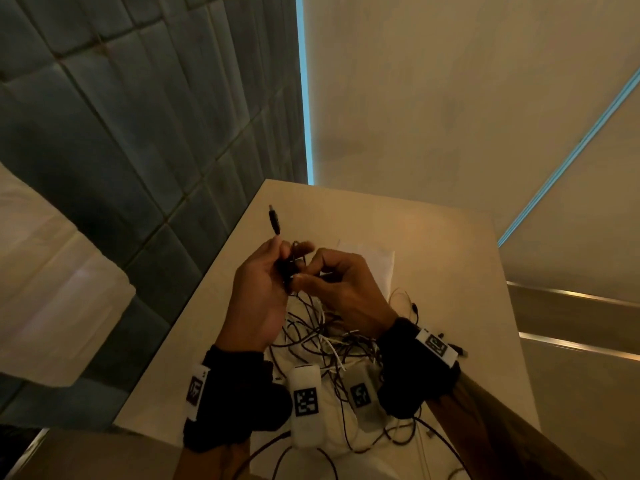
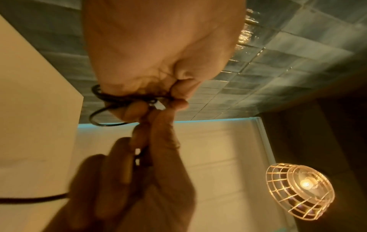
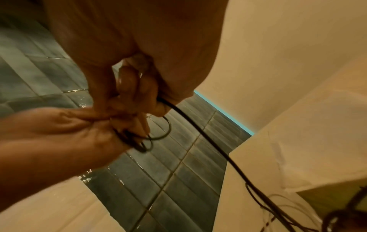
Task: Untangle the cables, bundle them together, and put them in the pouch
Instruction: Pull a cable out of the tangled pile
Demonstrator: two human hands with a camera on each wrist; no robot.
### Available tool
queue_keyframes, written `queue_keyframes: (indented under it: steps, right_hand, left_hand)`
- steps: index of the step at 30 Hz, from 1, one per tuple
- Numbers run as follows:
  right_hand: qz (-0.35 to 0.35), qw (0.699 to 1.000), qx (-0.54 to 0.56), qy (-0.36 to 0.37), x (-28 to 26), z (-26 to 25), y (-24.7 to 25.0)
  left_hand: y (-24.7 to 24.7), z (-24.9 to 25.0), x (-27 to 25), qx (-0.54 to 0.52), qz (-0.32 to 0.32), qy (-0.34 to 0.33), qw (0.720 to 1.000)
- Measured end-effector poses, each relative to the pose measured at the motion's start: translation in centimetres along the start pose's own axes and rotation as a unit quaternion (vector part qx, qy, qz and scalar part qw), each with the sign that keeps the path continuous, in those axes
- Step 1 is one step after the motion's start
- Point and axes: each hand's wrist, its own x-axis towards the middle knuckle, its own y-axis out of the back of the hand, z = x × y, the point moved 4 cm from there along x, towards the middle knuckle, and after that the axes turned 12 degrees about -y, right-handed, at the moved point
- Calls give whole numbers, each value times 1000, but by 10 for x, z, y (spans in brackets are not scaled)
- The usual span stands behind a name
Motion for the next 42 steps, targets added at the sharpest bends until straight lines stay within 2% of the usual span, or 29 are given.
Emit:
queue_keyframes:
  steps: [3, 6, 11, 15, 22, 24, 26, 29, 32, 36, 39, 42]
  right_hand:
    - [16, 999, 31, -17, -3, 11, 7]
    - [-3, 998, 45, -44, -9, 30, 8]
    - [-10, 997, -9, -79, -20, 83, 11]
    - [25, 988, -80, -132, -27, 134, 18]
    - [26, 985, -25, -171, -33, 172, 2]
    - [50, 980, -1, -190, -32, 179, 1]
    - [64, 977, -30, -199, -27, 181, 3]
    - [75, 974, -108, -186, -13, 166, 9]
    - [101, 982, -83, -137, 3, 120, 12]
    - [94, 991, -64, -69, 16, 51, 3]
    - [66, 997, -29, -18, 13, 21, -8]
    - [33, 999, -10, -14, 8, 14, -12]
  left_hand:
    - [-8, 7, -3, -25, -38, -13, 999]
    - [-15, 11, -7, -34, -53, -37, 997]
    - [-17, 22, -6, -126, -71, -73, 987]
    - [-4, 25, -6, -110, -52, -88, 989]
    - [9, 33, -8, -82, -24, -115, 990]
    - [13, 37, -8, -74, -17, -117, 990]
    - [17, 38, -9, -57, -5, -113, 992]
    - [24, 36, -8, -2, 21, -97, 995]
    - [28, 24, -7, 54, 53, -63, 995]
    - [33, 2, -5, 87, 92, -9, 992]
    - [28, -2, -3, 77, 81, 3, 994]
    - [17, 5, -3, -14, 42, -16, 999]
